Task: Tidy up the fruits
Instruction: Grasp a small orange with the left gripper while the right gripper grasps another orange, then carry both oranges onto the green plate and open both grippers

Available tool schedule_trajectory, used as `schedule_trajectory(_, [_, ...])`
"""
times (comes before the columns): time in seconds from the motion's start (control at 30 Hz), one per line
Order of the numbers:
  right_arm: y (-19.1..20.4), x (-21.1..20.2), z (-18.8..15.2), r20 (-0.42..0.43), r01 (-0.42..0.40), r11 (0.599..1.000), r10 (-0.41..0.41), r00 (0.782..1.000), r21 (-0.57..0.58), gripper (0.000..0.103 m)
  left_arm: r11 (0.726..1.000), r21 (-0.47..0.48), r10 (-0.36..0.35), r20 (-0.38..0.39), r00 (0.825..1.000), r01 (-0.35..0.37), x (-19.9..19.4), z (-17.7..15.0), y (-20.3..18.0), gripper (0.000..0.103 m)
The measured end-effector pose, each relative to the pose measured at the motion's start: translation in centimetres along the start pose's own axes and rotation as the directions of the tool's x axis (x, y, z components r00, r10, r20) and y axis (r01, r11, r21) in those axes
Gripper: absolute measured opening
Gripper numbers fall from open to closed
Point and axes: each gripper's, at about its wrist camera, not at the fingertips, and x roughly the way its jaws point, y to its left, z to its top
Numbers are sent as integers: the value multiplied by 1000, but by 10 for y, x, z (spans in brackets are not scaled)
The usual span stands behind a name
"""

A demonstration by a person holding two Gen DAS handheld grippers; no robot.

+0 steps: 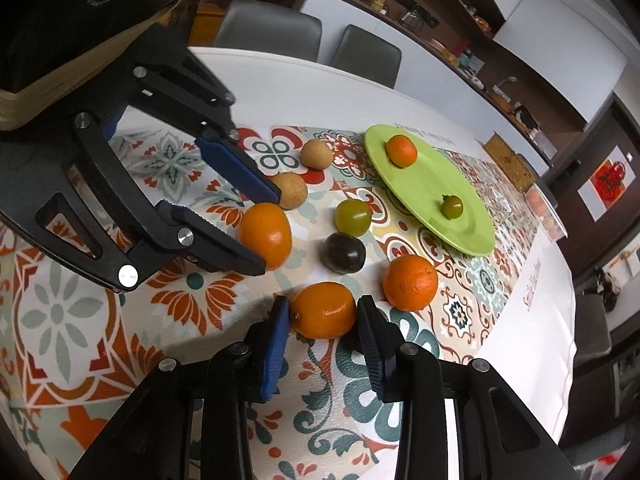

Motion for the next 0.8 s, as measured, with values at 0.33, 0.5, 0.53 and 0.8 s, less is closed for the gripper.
schedule_trajectory(0.33, [1,-12,2,18,7,994,-9,1000,111,35,997,-68,24,33,999,-21,-13,-1,3,36])
schedule_trajectory(0.5, [-2,-19,5,32,24,986,-29,999,163,35,995,-92,35,51,998,-30,-21,1,3,36])
schedule_trajectory(0.53, [-4,-20,5,36,28,984,-35,999,177,35,995,-96,40,55,998,-35,-23,1,4,36])
schedule_trajectory(0.8, [-20,-33,11,68,65,963,-85,994,262,35,988,-136,85,122,989,-68,-41,14,8,36])
